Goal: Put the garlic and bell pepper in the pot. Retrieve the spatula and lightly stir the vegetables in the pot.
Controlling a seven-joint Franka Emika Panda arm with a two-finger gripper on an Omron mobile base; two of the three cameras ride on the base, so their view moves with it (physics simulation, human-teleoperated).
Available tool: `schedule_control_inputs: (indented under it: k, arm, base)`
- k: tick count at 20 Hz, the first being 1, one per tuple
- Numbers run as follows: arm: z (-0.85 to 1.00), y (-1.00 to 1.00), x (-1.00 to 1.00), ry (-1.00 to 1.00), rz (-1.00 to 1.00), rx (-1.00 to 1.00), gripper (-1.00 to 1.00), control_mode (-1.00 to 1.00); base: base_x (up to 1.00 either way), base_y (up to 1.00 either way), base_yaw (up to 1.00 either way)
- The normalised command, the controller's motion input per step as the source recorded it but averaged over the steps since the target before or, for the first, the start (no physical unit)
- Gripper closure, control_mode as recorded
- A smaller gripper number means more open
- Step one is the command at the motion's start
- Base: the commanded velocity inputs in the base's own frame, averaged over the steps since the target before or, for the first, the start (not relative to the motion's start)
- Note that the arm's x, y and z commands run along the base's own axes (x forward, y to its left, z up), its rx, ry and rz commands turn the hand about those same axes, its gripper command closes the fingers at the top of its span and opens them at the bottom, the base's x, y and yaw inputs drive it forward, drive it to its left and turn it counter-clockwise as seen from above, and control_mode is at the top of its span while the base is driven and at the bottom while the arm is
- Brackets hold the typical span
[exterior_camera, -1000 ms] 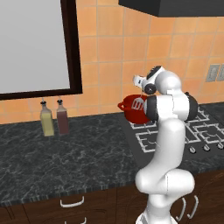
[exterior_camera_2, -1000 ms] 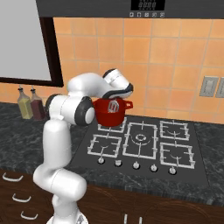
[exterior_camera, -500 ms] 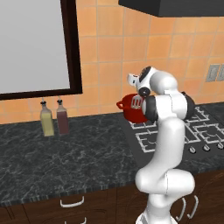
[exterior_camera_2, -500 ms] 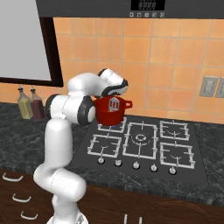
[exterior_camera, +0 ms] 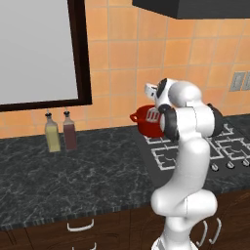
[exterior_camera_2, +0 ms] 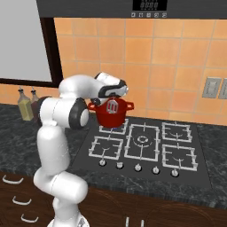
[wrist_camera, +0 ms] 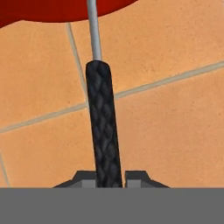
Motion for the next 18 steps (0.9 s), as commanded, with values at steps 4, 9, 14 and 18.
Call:
schedule_control_inputs:
  k: [4, 9, 14, 18]
  arm:
    - [0.10, -0.09, -0.26, -0.04, 0.00, -0.01, 1.00, -1.00]
    - [0.03, -0.19, 0.16, 0.00, -0.01, -0.03, 1.00, -1.00]
    - [-0.24, -0.25, 0.61, 0.05, -0.05, -0.02, 1.00, -1.00]
    - [-0.79, -0.03, 0.16, 0.22, 0.00, 0.00, 1.00, -1.00]
  base:
    - [0.00, 0.00, 0.00]
    - [0.00, 0.00, 0.00]
    - [0.00, 0.00, 0.00]
    - [0.00, 0.00, 0.00]
